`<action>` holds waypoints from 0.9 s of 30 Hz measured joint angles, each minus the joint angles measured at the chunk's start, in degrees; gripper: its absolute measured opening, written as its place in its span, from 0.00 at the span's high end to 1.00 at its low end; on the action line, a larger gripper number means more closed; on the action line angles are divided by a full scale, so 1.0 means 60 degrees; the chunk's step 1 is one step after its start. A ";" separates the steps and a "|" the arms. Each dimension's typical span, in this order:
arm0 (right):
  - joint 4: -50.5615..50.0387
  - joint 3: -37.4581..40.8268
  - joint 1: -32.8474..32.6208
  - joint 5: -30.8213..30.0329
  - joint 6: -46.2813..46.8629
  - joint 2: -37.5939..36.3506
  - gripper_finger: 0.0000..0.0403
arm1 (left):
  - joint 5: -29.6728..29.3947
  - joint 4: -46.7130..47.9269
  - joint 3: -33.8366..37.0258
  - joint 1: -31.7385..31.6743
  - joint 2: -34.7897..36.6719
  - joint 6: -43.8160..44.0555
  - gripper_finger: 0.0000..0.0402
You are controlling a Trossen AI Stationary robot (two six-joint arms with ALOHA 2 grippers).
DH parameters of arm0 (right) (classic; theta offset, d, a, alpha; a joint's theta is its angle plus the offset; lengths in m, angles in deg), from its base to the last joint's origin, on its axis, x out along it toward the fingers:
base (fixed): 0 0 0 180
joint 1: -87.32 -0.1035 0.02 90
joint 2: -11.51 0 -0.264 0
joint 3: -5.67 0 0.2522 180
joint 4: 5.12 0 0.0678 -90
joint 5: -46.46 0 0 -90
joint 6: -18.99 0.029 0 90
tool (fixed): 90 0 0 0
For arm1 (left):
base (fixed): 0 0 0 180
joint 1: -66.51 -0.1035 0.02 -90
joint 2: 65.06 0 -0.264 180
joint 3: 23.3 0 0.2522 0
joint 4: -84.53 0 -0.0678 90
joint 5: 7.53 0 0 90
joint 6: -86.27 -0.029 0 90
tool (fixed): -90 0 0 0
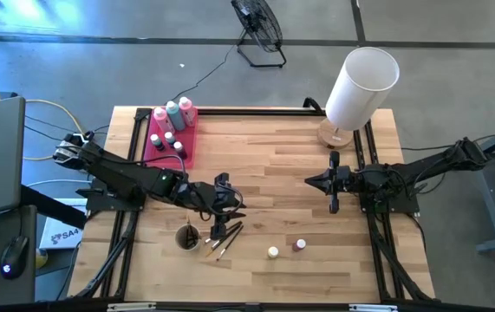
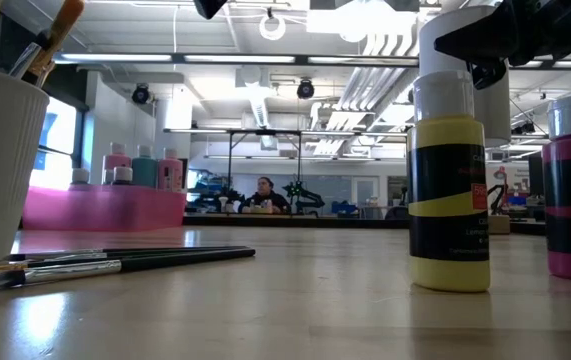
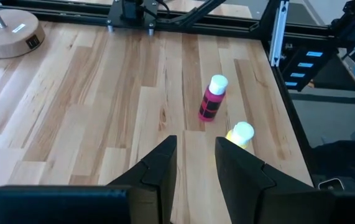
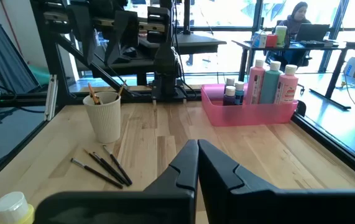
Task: Pick & Place Paint Supplies
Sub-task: Put the silver paintbrush into the light brown cup
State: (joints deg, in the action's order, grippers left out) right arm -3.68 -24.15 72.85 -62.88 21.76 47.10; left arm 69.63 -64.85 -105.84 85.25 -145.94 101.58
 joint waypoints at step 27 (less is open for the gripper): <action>0.0000 -0.0002 0.0000 0.0000 0.0000 0.0002 0.99 | 0.0066 -0.0066 -0.0001 0.0000 0.0000 0.0073 0.74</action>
State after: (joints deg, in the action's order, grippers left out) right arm -3.68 -24.16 72.86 -62.88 21.76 47.11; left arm 70.02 -65.24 -105.85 85.25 -145.94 102.02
